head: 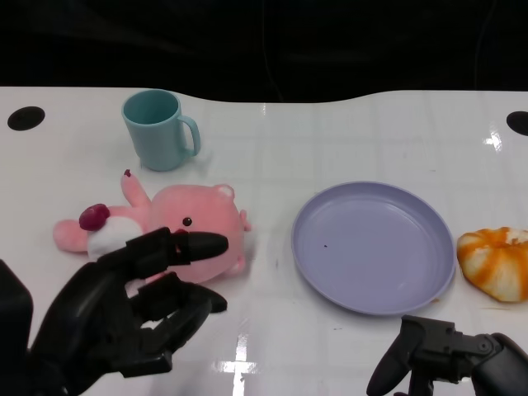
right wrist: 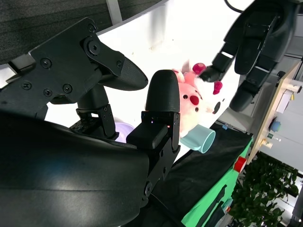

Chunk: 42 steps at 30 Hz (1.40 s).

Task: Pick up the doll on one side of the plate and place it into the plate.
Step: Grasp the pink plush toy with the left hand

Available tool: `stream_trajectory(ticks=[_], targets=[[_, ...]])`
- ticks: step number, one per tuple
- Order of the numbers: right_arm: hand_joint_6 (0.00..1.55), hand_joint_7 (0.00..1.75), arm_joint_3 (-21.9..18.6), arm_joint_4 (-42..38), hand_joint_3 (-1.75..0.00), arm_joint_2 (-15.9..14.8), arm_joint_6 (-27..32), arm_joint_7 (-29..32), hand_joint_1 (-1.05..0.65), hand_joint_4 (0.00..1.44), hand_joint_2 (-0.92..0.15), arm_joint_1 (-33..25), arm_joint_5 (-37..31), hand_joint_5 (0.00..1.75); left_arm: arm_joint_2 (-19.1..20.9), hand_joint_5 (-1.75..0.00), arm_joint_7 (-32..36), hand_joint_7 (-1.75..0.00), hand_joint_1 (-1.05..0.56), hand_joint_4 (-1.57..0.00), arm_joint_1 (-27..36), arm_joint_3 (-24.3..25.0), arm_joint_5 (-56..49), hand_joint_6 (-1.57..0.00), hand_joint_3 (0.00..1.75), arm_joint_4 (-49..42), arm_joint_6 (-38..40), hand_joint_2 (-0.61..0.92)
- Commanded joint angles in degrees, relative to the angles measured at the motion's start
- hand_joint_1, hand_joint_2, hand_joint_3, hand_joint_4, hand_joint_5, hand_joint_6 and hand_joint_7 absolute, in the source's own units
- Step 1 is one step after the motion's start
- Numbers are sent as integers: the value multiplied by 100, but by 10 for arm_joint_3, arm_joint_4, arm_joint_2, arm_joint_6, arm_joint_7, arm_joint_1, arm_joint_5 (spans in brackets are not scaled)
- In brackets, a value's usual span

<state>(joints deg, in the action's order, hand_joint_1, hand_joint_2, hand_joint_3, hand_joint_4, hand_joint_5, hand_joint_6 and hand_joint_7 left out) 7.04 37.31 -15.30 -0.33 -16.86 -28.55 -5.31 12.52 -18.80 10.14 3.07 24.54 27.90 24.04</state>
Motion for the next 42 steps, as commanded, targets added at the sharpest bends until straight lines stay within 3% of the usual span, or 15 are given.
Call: stream_trajectory(ticks=[1,3,8,14,21,28,42], targets=[[61,129,-1,2,-117,0,-2,5,-5,68,-50,3,0,167,24,-102,-25,-30,-38,-18,-14,7,-19,-47,35,0,-43,82],[61,130,-2,1,-117,0,-2,4,-5,68,-50,3,4,167,36,-100,-34,-23,-48,-10,-20,5,-40,-41,19,-5,-71,90],[61,130,-4,3,-117,-3,0,3,-4,67,-50,1,4,168,64,-89,-26,-14,-55,-3,-48,1,-110,-34,10,-15,-114,92],[61,129,-5,8,-117,-2,5,3,-4,67,-50,-1,6,167,112,-63,-24,-6,-58,0,-94,1,-204,-28,6,-41,-142,92],[61,128,-5,6,-115,-2,4,3,-5,67,-51,2,6,167,150,-61,-7,-5,-63,0,-143,-20,-326,-28,3,-81,-165,91],[61,128,-5,4,-114,-2,7,4,-5,66,-51,3,4,166,192,-49,5,-1,-65,0,-182,-64,-461,-23,3,-141,-185,92],[61,126,-6,3,-111,-3,4,5,-6,66,-53,-1,6,165,214,-29,-18,0,-67,0,-293,-165,-649,-18,1,-270,-168,92]])
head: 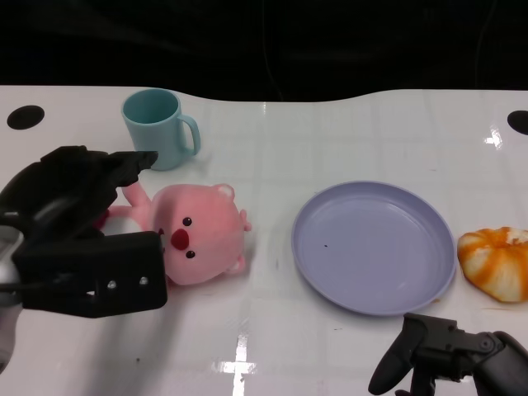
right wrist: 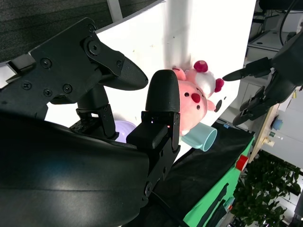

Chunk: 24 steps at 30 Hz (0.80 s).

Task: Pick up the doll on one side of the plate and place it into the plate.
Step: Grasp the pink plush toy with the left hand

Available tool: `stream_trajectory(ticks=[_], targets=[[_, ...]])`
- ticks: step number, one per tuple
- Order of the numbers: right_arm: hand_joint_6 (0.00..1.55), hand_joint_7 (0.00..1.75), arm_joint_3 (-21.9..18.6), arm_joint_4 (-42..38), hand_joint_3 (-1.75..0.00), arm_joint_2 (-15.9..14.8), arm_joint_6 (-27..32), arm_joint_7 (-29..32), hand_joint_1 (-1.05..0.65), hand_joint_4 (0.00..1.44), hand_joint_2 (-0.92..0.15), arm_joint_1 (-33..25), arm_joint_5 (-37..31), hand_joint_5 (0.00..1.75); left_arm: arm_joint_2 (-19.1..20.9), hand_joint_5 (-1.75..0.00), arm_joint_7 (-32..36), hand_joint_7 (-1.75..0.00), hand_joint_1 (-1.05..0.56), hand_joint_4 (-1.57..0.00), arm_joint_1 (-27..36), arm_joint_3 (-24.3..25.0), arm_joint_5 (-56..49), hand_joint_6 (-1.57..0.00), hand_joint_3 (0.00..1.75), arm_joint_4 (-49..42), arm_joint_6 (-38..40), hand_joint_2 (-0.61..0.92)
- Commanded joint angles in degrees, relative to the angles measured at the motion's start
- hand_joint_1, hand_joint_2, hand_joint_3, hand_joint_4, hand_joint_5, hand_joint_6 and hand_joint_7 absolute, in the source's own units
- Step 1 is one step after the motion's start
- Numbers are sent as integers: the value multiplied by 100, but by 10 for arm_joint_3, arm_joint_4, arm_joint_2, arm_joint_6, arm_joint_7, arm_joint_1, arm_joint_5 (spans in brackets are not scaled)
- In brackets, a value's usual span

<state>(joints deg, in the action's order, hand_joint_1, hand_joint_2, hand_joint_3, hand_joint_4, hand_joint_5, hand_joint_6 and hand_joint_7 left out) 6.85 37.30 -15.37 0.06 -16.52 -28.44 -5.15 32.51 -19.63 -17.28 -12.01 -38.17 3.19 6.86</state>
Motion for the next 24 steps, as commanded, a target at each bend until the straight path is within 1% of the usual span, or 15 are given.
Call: stream_trajectory(ticks=[1,5,12,24], targets=[[61,126,-4,3,-111,-2,-1,2,-6,66,-53,-2,5,165,14,-29,-8,0,-67,0,-26,-23,-32,-18,1,-35,3,92],[61,126,-4,3,-110,-3,-5,2,-6,67,-53,-4,4,165,9,-28,6,0,-69,0,-49,-50,-65,-17,1,-82,-3,92],[62,126,-4,7,-111,-3,-4,2,-6,67,-53,-8,5,166,-15,-28,37,-1,-71,-1,-84,-87,-101,-20,0,-165,-4,92],[61,125,-2,19,-109,-3,-2,3,-9,66,-54,-20,3,166,-84,-24,90,-1,-73,-3,-187,-170,-121,-22,1,-411,-27,92]])
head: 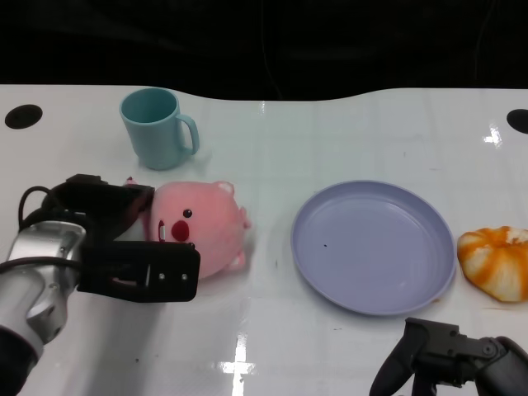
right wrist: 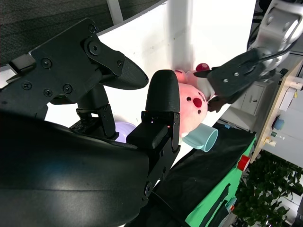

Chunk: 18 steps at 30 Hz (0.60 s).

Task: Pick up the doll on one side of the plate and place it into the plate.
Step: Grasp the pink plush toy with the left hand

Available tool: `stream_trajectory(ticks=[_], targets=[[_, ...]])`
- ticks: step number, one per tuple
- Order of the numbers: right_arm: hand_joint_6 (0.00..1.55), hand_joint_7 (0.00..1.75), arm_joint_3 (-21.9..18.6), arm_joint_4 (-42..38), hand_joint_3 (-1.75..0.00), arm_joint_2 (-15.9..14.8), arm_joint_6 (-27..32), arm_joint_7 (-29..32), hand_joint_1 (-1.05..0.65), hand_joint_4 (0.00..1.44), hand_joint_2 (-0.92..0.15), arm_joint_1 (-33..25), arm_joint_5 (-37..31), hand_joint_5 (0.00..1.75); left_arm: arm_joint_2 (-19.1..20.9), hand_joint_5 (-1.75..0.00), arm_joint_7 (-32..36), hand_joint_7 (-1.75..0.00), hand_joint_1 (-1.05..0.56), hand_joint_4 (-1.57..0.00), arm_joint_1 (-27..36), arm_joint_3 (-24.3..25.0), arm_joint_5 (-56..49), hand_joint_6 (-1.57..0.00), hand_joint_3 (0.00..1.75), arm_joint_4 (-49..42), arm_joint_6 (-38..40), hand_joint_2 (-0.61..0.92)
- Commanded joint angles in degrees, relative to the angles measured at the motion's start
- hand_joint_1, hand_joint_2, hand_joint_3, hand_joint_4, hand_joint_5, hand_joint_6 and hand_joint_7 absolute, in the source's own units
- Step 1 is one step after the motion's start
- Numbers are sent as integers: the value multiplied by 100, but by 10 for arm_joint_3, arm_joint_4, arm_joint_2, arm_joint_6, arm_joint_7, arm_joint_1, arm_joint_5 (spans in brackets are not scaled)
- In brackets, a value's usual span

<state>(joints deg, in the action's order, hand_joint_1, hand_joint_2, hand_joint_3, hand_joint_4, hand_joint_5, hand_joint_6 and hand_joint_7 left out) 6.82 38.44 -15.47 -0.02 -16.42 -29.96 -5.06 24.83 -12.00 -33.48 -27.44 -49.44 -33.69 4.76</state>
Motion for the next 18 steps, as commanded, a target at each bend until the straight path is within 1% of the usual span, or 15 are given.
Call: stream_trajectory(ticks=[1,6,9,13,14,16,18], targets=[[61,125,-2,10,-109,-2,-1,3,-9,66,-54,-6,1,166,-14,-23,18,-1,-73,-4,-33,-22,-8,-23,1,-62,-8,92],[61,125,0,17,-108,-2,0,4,-9,67,-54,-10,-2,167,-46,-19,42,-1,-71,-7,-70,-45,-1,-25,1,-160,-18,92],[62,125,1,20,-108,-2,-1,5,-10,68,-54,-12,-3,166,-60,-15,64,-1,-70,-13,-87,-57,2,-28,1,-217,-36,92],[62,125,1,25,-109,-1,5,5,-9,67,-54,-15,-1,166,-78,-14,66,-2,-67,-18,-102,-67,13,-31,2,-283,-54,92],[62,125,1,25,-109,-1,5,5,-9,67,-53,-15,-1,166,-83,-13,63,-2,-66,-24,-106,-71,13,-35,5,-297,-54,92],[62,125,1,27,-110,-1,6,4,-9,67,-53,-16,1,166,-91,-12,56,-3,-65,-30,-112,-76,14,-40,7,-318,-54,92],[62,126,0,28,-110,-2,5,4,-10,67,-53,-17,3,166,-100,-11,45,-5,-58,-42,-114,-72,27,-51,10,-331,-54,92]])
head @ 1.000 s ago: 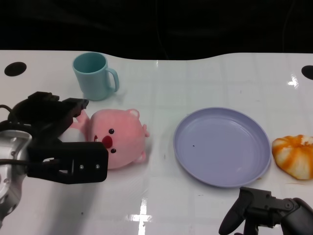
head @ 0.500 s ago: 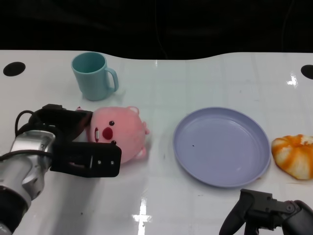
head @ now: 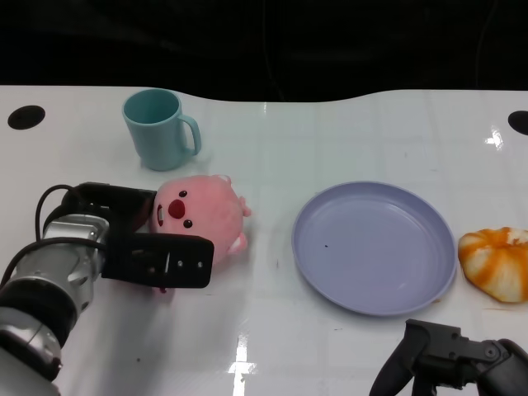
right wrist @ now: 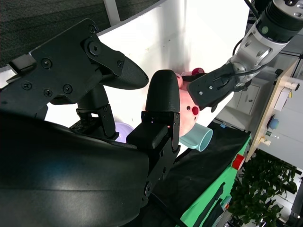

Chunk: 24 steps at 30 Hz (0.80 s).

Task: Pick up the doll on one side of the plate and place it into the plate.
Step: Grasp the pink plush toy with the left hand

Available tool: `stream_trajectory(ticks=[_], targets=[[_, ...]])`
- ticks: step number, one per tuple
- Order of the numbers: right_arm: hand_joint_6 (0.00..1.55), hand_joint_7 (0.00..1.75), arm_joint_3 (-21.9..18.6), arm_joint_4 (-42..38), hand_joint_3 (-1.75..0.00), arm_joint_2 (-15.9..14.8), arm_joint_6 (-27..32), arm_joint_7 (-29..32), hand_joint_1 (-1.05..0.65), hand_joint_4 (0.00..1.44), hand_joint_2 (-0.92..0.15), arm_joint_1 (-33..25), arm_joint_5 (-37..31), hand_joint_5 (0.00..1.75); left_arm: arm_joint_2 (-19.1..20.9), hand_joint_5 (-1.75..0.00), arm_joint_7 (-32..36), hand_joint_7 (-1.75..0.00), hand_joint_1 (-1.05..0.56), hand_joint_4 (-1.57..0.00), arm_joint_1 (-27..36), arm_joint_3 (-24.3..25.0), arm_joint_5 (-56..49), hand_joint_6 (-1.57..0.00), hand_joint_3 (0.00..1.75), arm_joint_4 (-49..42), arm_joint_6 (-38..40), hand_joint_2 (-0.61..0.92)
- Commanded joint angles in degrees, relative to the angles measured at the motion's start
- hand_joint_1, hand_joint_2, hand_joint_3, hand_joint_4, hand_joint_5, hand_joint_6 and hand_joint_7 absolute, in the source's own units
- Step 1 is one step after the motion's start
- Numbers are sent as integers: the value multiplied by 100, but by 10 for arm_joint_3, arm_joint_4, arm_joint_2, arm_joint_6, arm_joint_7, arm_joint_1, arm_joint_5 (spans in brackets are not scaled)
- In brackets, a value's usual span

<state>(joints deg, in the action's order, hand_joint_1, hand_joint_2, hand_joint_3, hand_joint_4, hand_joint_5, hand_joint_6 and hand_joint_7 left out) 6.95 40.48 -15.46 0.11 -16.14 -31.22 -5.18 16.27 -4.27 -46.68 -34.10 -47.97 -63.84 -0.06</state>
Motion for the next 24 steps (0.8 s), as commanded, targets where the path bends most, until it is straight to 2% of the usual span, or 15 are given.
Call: stream_trajectory(ticks=[1,2,5,8,9,11,13,15,16,17,18,19,21,22,24], targets=[[62,126,-2,7,-110,-2,2,1,-10,67,-53,-4,4,166,-18,-13,-34,-6,-54,-50,18,-1,22,-57,9,-36,-8,92],[62,126,-2,7,-110,-2,1,0,-10,67,-53,-4,5,167,-21,-17,-34,-6,-50,-69,18,0,28,-66,9,-42,-11,92],[62,126,-2,10,-110,-2,4,0,-10,68,-53,-5,5,167,-24,-30,-20,-8,-42,-97,25,-4,36,-86,9,-53,-34,92],[62,126,-2,12,-111,-2,8,1,-11,68,-53,-3,3,167,-23,-84,11,-4,-36,-82,37,-11,35,-112,2,-54,-54,91],[62,126,-1,11,-111,-2,8,1,-10,68,-52,-3,3,166,-22,-104,20,-3,-34,-76,40,-11,36,-110,2,-53,-57,92],[62,126,0,10,-111,-1,8,2,-10,68,-52,-1,2,166,-21,-118,31,-1,-31,-67,44,-9,38,-97,18,-52,-60,92],[62,126,0,10,-112,-2,9,2,-10,68,-52,0,1,166,-17,-120,58,0,-30,-66,52,-3,43,-93,24,-46,-68,92],[62,126,-1,9,-112,-3,9,1,-10,69,-52,2,0,166,-16,-136,95,0,-28,-66,58,1,44,-93,29,-43,-71,92],[62,126,-1,7,-112,-3,7,2,-10,69,-52,3,0,166,-16,-154,118,-18,-27,-66,62,4,46,-100,30,-41,-71,92],[62,126,-2,7,-112,-3,5,2,-9,69,-51,4,-1,166,-17,-166,135,-48,-26,-66,66,7,48,-92,27,-40,-70,92],[63,126,-1,7,-112,-3,7,2,-9,69,-51,4,-3,166,-18,-170,151,-65,-26,-66,69,14,56,-87,26,-39,-70,92],[63,126,-1,7,-112,-3,9,2,-9,70,-51,5,-4,166,-19,-172,159,-100,-26,-71,71,19,61,-79,24,-39,-70,92],[63,126,0,7,-112,-1,14,0,-9,69,-52,5,2,166,-23,-174,209,-152,-24,-78,83,44,84,-63,22,-28,-76,91],[62,126,1,6,-112,-1,14,1,-9,68,-52,5,3,166,-28,-174,229,-163,-22,-81,91,67,107,-62,22,-20,-84,90],[62,126,2,5,-111,0,13,1,-9,68,-52,5,4,166,-33,-175,248,-172,-18,-88,100,97,139,-70,56,-10,-95,75]])
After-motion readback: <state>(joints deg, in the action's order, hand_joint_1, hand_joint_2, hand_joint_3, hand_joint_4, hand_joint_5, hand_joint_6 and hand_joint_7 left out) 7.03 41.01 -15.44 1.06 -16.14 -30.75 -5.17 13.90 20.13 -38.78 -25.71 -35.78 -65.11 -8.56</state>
